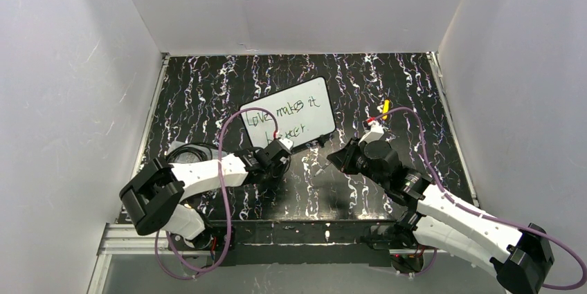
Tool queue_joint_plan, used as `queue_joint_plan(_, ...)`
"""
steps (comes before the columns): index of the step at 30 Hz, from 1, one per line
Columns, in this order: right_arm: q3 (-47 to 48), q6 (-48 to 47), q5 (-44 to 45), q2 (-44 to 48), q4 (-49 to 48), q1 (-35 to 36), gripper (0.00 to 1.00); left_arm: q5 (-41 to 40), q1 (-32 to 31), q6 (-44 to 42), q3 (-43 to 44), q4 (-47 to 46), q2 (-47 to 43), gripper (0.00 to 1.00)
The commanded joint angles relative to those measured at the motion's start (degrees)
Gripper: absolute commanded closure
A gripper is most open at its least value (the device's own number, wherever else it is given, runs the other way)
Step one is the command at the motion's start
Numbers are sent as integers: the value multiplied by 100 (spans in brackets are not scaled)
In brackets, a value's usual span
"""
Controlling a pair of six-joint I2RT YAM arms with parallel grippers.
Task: Write a sentence on the whiteboard
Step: Pick up the pen cap from the center of the board, then insert the whiteboard marker without the cap into the pen cap.
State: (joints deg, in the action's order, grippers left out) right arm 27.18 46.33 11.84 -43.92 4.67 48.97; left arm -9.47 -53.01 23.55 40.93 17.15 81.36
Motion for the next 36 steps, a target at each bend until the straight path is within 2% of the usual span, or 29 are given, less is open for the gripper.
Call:
queue_joint_plan(1, -11, -14, 100, 15, -133, 1, 99, -135, -48, -71, 92, 82, 191, 72)
queue_joint_plan(4, -11, -17, 108, 0, -137, -1, 99, -134, -91, -67, 91, 61, 294, 81)
queue_joint_plan(7, -11, 3, 124, -16, -133, -1, 99, -196, -141, 4, 70, 101, 299, 97)
queue_joint_plan(8, -4, 7, 128, -19, -137, 1, 99, -217, -168, 46, 48, 100, 248, 100)
queue_joint_plan(13, 29, 89, 68, -29, -286, -2, 99, -26, -218, 134, -248, -269, -366, 100)
queue_joint_plan(18, -11, 149, -219, -5, -587, -1, 99, 898, -229, -229, -971, -1521, -1481, 100)
queue_joint_plan(22, -32, 201, -414, 34, -696, -1, 99, 1686, -248, -469, -1317, -2038, -2074, 100)
queue_joint_plan(30, -127, 303, -913, -116, -1143, -1, 99, 2239, -262, -583, -1356, -2135, -2309, 100)
queue_joint_plan(36, -114, 335, -1068, -304, -1205, -1, 99, 2336, -279, -624, -1326, -2180, -2326, 100)
